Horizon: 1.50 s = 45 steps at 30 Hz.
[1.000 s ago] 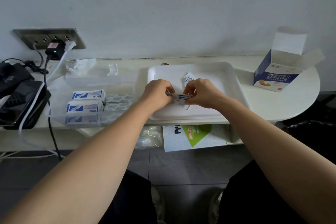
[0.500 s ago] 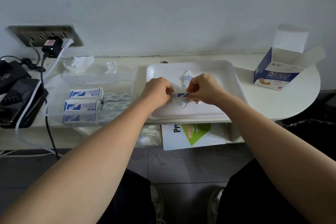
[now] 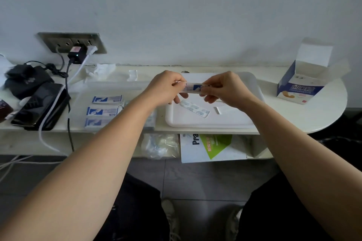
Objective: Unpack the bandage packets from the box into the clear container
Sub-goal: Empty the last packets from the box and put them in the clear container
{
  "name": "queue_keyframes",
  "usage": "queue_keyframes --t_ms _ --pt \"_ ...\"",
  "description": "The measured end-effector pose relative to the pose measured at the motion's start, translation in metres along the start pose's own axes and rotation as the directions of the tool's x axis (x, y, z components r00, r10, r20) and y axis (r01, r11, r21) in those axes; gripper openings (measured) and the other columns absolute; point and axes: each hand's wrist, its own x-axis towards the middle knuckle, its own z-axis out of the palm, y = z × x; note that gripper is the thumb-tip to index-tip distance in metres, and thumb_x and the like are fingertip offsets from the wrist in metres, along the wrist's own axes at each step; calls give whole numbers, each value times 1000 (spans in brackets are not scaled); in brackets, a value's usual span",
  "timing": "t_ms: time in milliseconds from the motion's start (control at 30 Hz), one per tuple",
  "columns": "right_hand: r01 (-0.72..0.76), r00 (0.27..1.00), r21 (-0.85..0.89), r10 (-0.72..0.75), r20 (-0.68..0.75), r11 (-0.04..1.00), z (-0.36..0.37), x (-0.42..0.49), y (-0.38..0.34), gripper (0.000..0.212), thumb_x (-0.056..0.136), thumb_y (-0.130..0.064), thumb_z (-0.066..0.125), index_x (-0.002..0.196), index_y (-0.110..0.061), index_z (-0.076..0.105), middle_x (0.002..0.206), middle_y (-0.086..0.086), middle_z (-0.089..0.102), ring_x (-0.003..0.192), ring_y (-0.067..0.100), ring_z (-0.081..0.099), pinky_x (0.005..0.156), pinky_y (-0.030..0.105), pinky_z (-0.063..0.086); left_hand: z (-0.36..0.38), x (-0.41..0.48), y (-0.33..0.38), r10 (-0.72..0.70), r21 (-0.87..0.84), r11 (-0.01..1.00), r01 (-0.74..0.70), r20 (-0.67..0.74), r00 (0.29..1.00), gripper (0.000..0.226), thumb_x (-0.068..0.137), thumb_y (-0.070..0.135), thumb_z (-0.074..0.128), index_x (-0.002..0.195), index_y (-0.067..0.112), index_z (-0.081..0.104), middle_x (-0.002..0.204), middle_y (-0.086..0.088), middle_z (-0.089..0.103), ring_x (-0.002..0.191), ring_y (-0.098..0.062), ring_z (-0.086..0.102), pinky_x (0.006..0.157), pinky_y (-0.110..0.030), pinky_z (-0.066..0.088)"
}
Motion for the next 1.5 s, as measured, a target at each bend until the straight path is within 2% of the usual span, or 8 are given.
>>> queue_keyframes --t_ms 300,433,600,867,1167,1267,1367,1500 --pt "-44 999 312 32 43 949 54 -9 -31 17 91 -8 61 103 -14 70 78 5 69 55 8 58 53 19 48 -45 -34 -29 -14 109 994 16 -19 1000 26 99 12 35 96 19 60 79 4 71 57 -14 58 54 -25 43" --pt "-56 998 185 59 -9 981 85 2 -52 15 89 -14 65 99 -20 74 68 0 60 52 8 37 53 21 34 -64 -45 -55 -75 85 993 81 -77 994 25 102 17 31 107 23 55 82 2 68 59 -14 55 55 -25 41" --pt "46 999 27 -46 3 999 113 27 -90 18 83 -11 70 100 -15 75 81 -3 72 57 -6 53 58 9 41 -93 -60 -76 -120 80 988 135 -166 979 30 103 19 30 124 22 52 81 3 65 71 -19 58 66 -32 48" --pt "-49 995 -66 55 89 997 155 52 -104 15 77 -8 74 90 -14 78 76 10 71 50 7 49 59 23 46 -125 -74 -114 -194 250 909 332 -452 871 24 96 14 44 91 16 67 92 8 65 80 -20 62 67 -27 42" --pt "-124 944 -178 172 283 976 203 57 -114 14 74 1 73 88 -4 75 70 7 66 60 14 57 55 19 50 -125 -77 -138 -376 222 806 548 -524 764 35 90 13 58 123 5 50 119 -14 60 112 -35 56 81 -37 44" --pt "-59 947 -325 157 282 944 217 58 -110 16 78 -8 69 93 -7 76 82 9 68 69 18 57 62 25 52 -126 -75 -148 -362 252 809 532 -499 787 5 86 7 58 90 10 58 89 -8 59 94 -33 60 62 -30 41" --pt "-12 956 -380 122 266 925 218 64 -111 19 78 -13 72 95 -7 75 95 10 71 78 20 61 77 32 58 -128 -74 -154 -342 294 800 523 -492 800 26 82 4 57 61 14 47 62 -5 47 57 -24 47 46 -25 28" --pt "30 940 -475 136 312 880 221 64 -114 29 75 -20 76 100 -5 72 97 9 70 85 21 62 77 30 56 -128 -72 -154 -372 279 792 543 -485 791 18 84 6 59 67 10 56 62 -4 49 61 -24 49 45 -25 28"
